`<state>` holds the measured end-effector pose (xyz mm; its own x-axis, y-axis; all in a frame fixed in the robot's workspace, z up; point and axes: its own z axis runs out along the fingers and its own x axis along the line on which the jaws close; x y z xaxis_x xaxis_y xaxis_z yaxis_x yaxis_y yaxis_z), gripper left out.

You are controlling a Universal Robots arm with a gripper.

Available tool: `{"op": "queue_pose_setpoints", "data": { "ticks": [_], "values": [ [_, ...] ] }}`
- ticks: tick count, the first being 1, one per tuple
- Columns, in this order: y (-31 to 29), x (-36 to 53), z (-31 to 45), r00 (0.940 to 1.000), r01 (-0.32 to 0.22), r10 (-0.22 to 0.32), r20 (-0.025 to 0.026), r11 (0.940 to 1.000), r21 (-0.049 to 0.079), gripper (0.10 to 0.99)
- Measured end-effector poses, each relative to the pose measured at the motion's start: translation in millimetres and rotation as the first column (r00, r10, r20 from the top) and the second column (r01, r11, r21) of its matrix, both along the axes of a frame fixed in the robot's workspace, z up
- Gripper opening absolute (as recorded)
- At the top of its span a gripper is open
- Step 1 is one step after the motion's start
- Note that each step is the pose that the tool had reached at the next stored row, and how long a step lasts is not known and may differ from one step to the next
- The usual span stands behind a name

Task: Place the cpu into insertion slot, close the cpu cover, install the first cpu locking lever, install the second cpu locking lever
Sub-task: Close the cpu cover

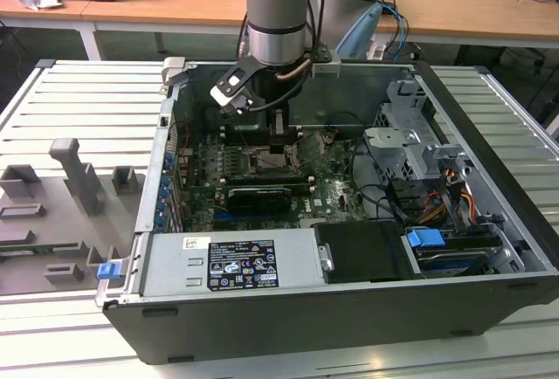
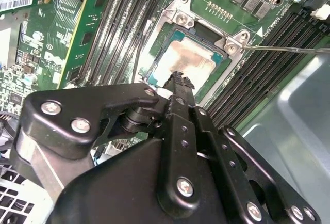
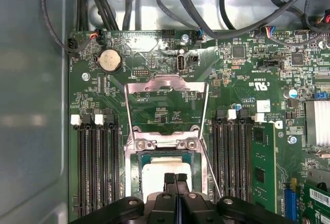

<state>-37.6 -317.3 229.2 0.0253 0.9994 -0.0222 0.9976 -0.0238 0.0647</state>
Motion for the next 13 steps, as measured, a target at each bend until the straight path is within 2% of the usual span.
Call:
{"op": "queue_pose_setpoints", "data": {
  "ticks": [13],
  "values": [
    [0.0, 0.5, 2.9, 1.0000, 0.000, 0.000, 0.0000, 1.0000, 0.000, 0.106]
  ]
}}
